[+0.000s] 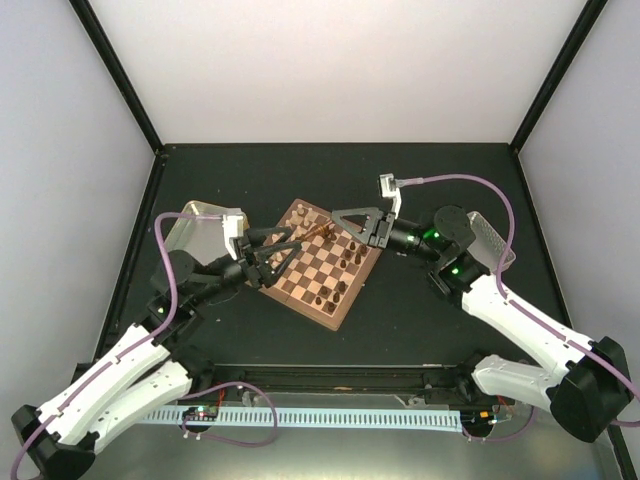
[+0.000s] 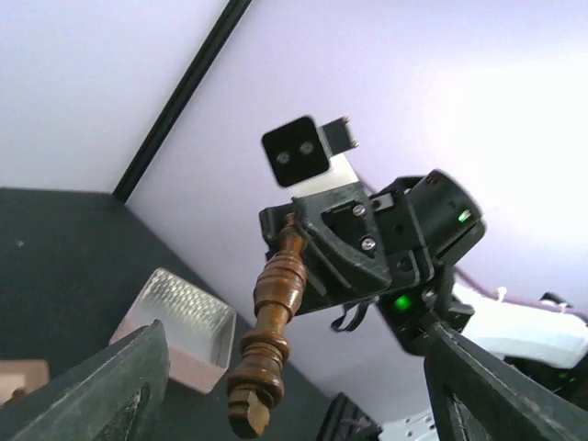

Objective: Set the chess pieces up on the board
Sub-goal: Place the chess piece on the chessboard.

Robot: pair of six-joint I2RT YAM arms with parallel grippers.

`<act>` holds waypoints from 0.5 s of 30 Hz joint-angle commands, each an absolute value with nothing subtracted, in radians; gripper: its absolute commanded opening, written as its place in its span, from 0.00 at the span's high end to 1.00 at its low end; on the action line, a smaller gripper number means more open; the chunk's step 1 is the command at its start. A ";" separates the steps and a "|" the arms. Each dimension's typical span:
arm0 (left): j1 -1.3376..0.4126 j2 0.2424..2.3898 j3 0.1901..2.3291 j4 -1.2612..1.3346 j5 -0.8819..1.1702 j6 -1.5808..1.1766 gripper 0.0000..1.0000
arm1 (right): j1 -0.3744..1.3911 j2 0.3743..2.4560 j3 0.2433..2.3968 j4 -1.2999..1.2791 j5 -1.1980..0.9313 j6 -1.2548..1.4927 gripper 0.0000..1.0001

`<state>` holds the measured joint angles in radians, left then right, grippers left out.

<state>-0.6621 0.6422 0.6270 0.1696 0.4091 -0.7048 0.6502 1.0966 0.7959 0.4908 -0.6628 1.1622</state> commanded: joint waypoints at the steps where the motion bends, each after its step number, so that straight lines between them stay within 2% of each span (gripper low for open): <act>1: -0.657 0.642 0.627 0.347 0.439 -0.819 0.26 | 0.648 1.092 0.793 0.651 -0.637 1.252 0.97; 6: -0.658 0.672 0.626 0.391 0.482 -0.840 0.42 | 0.647 1.093 0.787 0.668 -0.636 1.264 0.97; 12: -0.658 0.716 0.638 0.381 0.522 -0.843 0.50 | 0.648 1.094 0.779 0.669 -0.633 1.257 0.97; 15: -0.658 0.728 0.643 0.382 0.532 -0.840 0.61 | 0.648 1.097 0.776 0.669 -0.636 1.254 0.97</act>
